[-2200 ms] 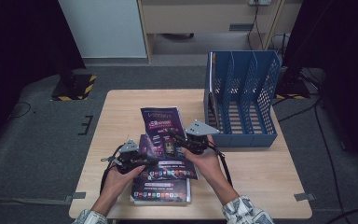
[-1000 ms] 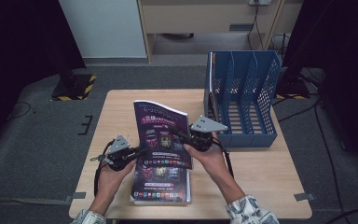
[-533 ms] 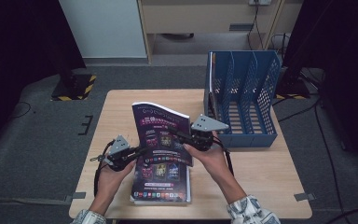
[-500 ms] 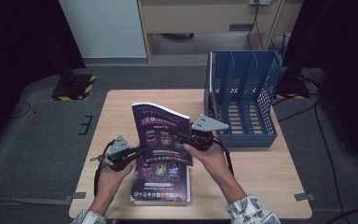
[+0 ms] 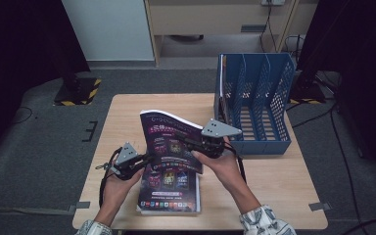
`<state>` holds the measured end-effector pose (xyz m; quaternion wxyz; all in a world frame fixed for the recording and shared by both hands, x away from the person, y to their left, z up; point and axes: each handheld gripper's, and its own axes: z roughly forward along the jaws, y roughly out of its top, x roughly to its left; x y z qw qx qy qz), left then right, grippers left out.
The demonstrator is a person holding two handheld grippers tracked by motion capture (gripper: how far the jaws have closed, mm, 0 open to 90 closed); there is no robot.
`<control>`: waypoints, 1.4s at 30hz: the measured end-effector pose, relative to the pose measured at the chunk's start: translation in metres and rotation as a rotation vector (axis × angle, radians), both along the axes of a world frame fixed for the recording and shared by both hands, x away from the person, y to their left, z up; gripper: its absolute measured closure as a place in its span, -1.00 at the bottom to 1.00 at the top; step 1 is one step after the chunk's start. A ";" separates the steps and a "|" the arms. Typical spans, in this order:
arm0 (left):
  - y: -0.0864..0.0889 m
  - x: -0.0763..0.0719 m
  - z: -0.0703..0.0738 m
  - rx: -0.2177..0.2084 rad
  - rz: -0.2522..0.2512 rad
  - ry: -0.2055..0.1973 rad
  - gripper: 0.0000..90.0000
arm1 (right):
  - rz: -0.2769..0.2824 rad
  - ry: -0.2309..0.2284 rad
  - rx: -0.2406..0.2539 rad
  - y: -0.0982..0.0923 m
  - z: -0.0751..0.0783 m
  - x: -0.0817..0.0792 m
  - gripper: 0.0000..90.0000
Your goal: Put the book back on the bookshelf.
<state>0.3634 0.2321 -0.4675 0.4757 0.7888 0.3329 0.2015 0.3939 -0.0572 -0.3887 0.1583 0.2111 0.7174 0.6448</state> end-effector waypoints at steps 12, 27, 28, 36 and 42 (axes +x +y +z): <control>-0.002 -0.001 0.000 0.013 -0.007 -0.019 0.81 | 0.044 -0.011 0.032 -0.003 0.008 -0.003 0.35; -0.005 -0.002 0.000 0.028 -0.025 -0.027 0.82 | 0.034 -0.026 0.020 -0.004 0.011 -0.005 0.53; -0.005 -0.002 0.000 0.028 -0.026 -0.028 0.82 | 0.033 -0.026 0.019 -0.004 0.011 -0.005 0.54; -0.005 -0.002 -0.001 0.030 -0.029 -0.027 0.82 | 0.034 -0.022 0.015 -0.001 0.011 -0.006 0.60; -0.005 -0.002 -0.001 0.025 -0.031 -0.026 0.81 | 0.016 -0.022 0.009 -0.002 0.011 -0.007 0.78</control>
